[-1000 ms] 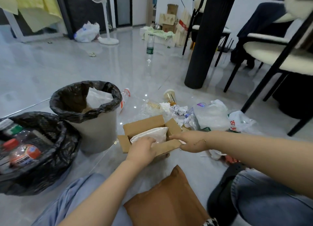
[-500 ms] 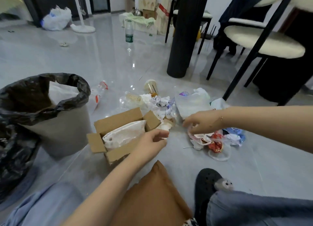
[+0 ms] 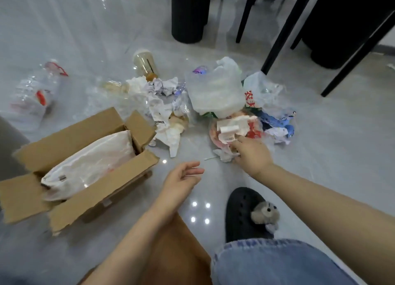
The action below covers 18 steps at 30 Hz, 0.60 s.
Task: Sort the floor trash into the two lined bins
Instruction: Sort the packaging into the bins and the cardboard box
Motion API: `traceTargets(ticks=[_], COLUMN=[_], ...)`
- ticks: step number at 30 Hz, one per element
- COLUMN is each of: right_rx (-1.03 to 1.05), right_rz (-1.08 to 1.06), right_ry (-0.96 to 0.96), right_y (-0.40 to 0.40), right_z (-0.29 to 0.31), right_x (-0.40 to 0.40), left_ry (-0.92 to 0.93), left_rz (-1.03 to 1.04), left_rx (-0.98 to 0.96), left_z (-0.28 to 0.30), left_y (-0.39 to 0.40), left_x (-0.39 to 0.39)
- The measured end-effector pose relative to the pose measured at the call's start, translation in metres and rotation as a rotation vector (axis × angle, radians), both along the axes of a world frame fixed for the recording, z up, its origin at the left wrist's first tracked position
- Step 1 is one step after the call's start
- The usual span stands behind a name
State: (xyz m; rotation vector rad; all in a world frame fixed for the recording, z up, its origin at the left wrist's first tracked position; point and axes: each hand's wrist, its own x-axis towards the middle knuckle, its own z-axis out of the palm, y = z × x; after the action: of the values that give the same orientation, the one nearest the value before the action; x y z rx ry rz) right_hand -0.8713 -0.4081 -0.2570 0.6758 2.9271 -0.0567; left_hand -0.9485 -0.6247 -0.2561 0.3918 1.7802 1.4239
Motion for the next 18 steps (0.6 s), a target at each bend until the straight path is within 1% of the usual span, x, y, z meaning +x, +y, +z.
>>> traceTargets(ticks=[2,3,5,7,10,12,14,16,18], right_rx=[-0.07,-0.09,-0.123,-0.161,-0.258,-0.324,-0.391,-0.458,-0.531], right_rz=[-0.051,-0.072,-0.033,0.025,0.025,0.034,0.055,0.071,0.067], right_ry=[0.232,0.317,0.468,0.57,0.671,0.731,0.761,0.786,0.816], right_y=[-0.004,-0.007,-0.015,-0.026,-0.049,-0.064,-0.073,-0.08,-0.084], right_z=[-0.009,-0.008,0.0,0.012,0.03,0.036,0.042,0.046,0.05], right_x=[0.007,0.011,0.016,0.02,0.028,0.033,0.037,0.038,0.038], left_ry=[-0.019,-0.029,-0.045,-0.04,0.014,0.148,0.335,0.529,0.668], left_rz=[0.004,-0.002,0.007,0.019,0.054,0.035,-0.009,-0.069,-0.108], left_rx=[-0.018,-0.024,-0.006,0.03,0.075,0.075,0.061,0.023,-0.033], left_z=[-0.007,-0.008,-0.008,-0.007,-0.005,-0.005,-0.003,-0.001,0.0], left_y=[0.003,0.004,0.001,-0.005,-0.018,-0.026,-0.031,-0.031,-0.027], left_x=[0.003,0.005,0.007,0.009,0.008,0.008,0.007,0.006,0.004])
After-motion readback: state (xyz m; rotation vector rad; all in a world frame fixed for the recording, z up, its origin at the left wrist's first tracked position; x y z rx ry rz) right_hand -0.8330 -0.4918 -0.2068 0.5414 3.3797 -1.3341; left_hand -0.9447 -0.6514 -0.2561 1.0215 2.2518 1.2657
